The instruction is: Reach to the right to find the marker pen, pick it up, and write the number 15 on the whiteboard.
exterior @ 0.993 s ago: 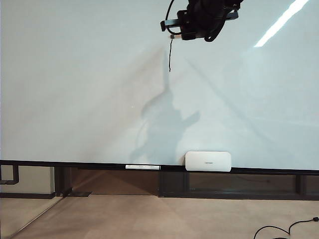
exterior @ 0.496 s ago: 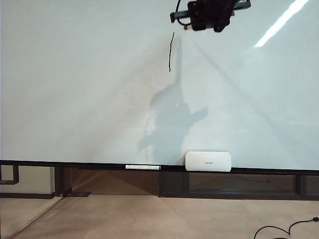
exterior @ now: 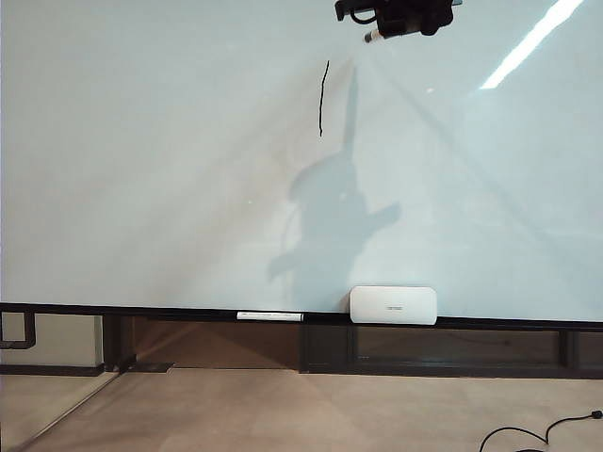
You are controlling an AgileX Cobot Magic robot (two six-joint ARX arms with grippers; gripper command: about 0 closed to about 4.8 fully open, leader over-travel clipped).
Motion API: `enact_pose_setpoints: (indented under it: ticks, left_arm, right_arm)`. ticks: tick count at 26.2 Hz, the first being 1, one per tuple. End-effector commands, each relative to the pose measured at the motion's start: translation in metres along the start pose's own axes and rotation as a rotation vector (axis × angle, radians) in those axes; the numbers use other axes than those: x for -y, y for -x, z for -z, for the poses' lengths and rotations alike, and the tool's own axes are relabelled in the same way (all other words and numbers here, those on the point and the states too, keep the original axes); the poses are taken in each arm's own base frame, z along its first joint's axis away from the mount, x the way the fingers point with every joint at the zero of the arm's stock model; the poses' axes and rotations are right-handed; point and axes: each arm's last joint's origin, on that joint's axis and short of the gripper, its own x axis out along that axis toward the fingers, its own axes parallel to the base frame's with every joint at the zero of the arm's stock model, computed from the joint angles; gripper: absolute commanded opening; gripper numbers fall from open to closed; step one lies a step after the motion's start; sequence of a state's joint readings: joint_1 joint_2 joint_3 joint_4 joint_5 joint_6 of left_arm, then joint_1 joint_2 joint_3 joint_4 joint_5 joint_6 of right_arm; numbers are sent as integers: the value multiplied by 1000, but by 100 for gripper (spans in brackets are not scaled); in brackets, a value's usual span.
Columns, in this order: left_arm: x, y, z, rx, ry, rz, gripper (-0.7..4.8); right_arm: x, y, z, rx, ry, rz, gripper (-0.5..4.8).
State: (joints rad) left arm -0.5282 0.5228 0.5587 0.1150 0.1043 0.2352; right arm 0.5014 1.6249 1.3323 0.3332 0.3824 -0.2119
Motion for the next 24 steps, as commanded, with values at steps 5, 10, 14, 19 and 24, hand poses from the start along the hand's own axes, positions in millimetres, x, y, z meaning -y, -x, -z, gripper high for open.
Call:
enact_pose_setpoints:
  ticks: [5,10,14,19,24]
  left_arm:
    - [0,0,-2,16,-2,2,-6]
    - [0,0,-2,16,-3,2,-6]
    - [0,0,-2,17,-3,2,-6]
    - [0,0,-3,24,-3,22,-6]
    - [0,0,-3,25,-4,23,-6]
  right_arm:
    - [1,2,0,-13,7,7,-1]
    - [5,1,2,-21,8,33,-2]
    - [8,0,3,-20,7,46,-2]
    - [14,-2,3,-19,6,61,-1]
    - [15,-3,2,2,-2,57,-1]
